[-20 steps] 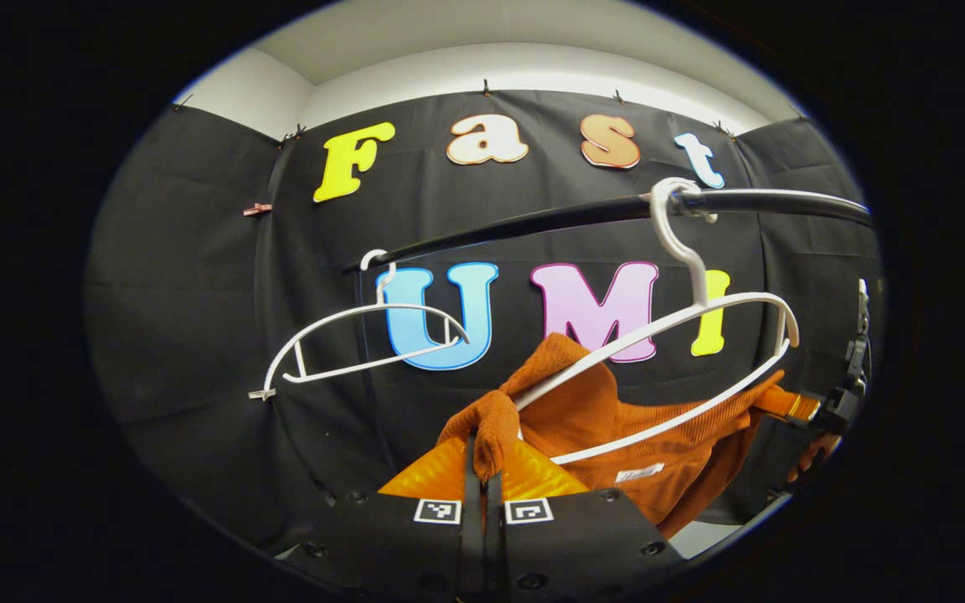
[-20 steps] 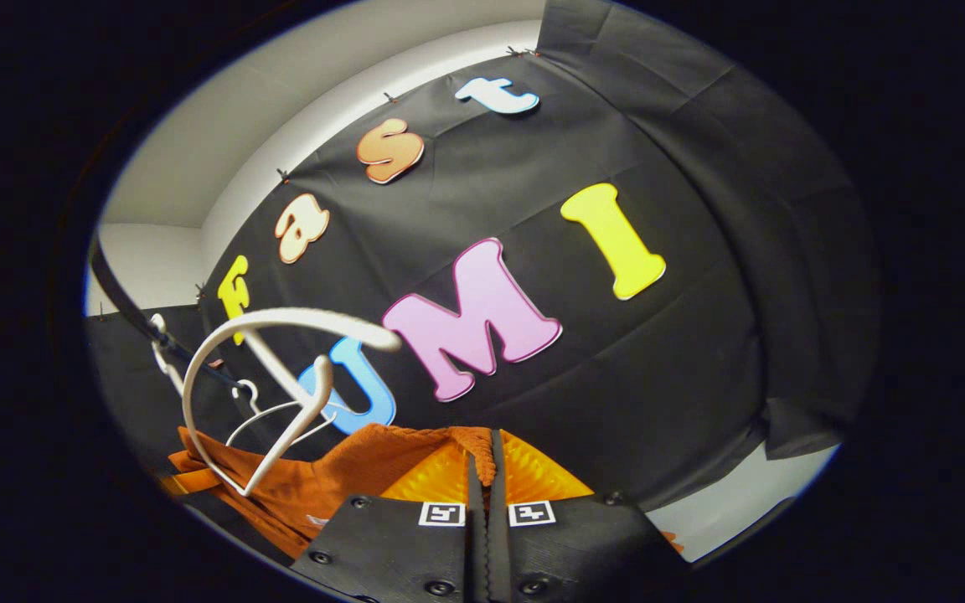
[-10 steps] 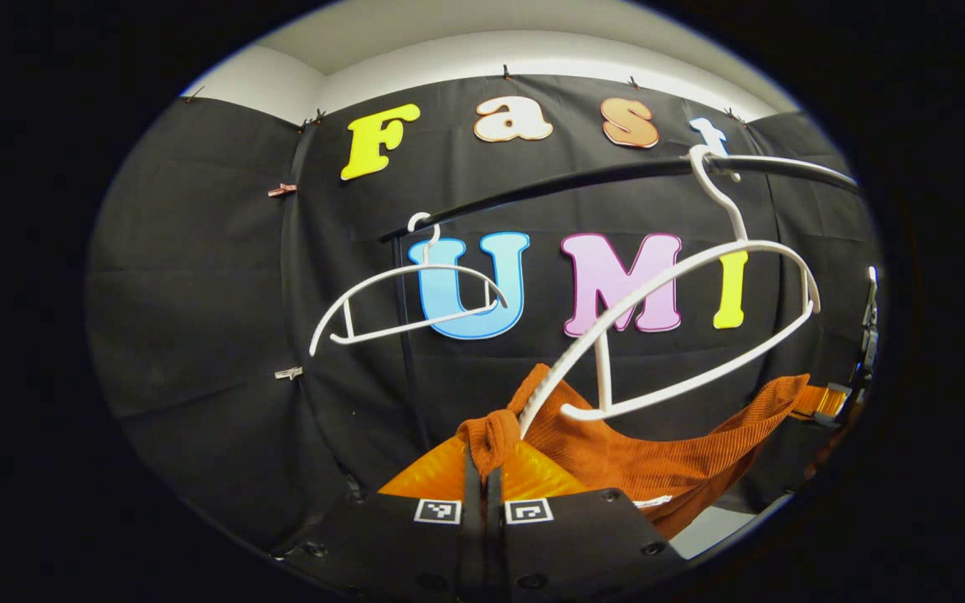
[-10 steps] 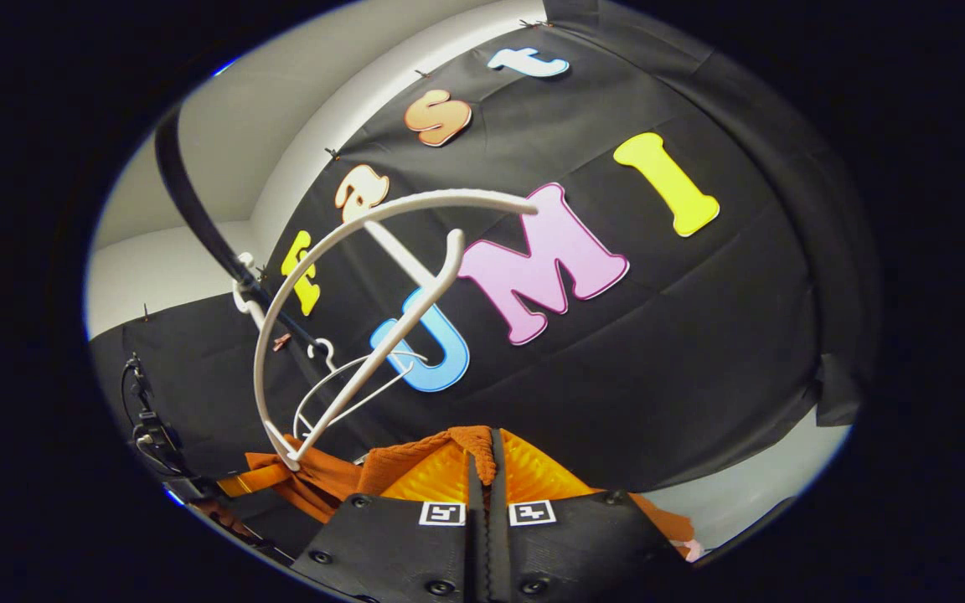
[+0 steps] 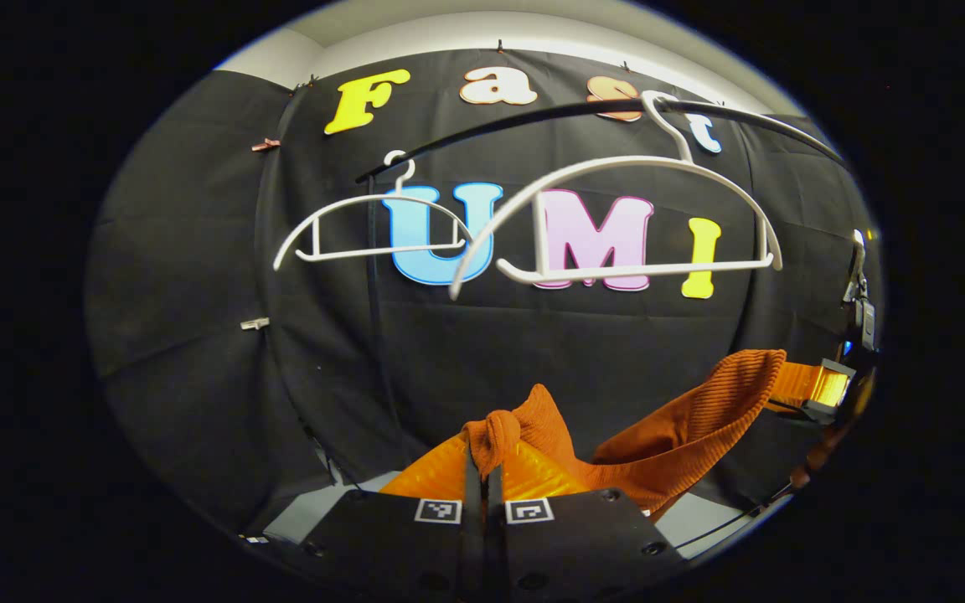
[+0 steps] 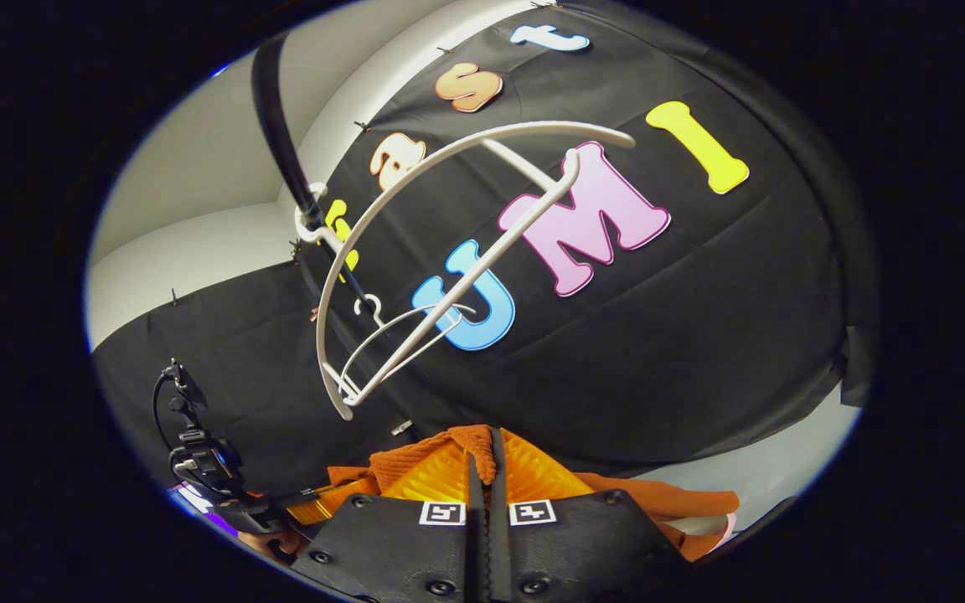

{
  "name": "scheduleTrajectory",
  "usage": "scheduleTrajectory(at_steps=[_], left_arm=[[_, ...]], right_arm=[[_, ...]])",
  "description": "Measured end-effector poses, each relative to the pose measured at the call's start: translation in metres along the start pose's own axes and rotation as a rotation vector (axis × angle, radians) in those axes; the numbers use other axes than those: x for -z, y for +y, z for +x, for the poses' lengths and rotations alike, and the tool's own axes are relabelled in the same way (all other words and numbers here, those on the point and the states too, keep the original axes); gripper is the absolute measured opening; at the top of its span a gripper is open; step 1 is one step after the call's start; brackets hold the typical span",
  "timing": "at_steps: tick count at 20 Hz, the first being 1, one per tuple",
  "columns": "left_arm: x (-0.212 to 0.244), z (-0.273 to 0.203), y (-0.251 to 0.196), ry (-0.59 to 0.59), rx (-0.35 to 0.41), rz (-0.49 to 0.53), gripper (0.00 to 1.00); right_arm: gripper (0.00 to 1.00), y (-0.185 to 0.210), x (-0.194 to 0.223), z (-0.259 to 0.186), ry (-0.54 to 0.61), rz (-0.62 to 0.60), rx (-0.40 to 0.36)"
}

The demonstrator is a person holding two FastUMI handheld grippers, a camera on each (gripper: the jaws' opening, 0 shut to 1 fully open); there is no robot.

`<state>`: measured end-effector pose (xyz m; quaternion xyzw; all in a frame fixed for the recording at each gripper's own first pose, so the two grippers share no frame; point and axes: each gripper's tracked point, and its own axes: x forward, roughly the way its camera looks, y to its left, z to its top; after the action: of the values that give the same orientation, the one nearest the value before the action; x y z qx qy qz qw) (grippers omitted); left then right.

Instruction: Grasp the clothes on the hanger with both hands and then place them into the laundry hamper below.

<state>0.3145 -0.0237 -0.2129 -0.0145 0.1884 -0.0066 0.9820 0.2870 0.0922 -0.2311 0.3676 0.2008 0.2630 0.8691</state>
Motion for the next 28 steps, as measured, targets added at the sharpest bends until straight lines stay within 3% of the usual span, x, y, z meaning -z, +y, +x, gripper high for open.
scheduleTrajectory(at_steps=[4,8,11,15,21,24,28], left_arm=[[0.016,0.004,-0.028,0.016,0.077,0.009,0.05],[-0.006,-0.003,-0.052,-0.055,0.152,-0.039,0.05],[-0.012,0.001,-0.066,-0.079,0.189,-0.048,0.05],[0.039,0.029,-0.077,0.016,0.192,-0.019,0.05],[0.16,0.069,-0.094,0.255,0.183,0.061,0.05],[0.202,0.078,-0.098,0.35,0.195,0.088,0.05],[0.253,0.085,-0.088,0.478,0.15,0.112,0.05]], right_arm=[[0.04,0.008,0.022,0.001,0.047,0.018,-0.022],[0.05,0.042,0.025,-0.01,0.044,-0.052,-0.119],[0.05,0.03,0.024,-0.013,0.04,-0.081,-0.125],[0.05,-0.041,0.063,-0.005,0.121,-0.117,0.033],[0.05,-0.155,0.148,-0.007,0.377,-0.31,0.317],[0.05,-0.186,0.181,-0.013,0.478,-0.391,0.389],[0.06,-0.21,0.21,-0.022,0.586,-0.497,0.44]])
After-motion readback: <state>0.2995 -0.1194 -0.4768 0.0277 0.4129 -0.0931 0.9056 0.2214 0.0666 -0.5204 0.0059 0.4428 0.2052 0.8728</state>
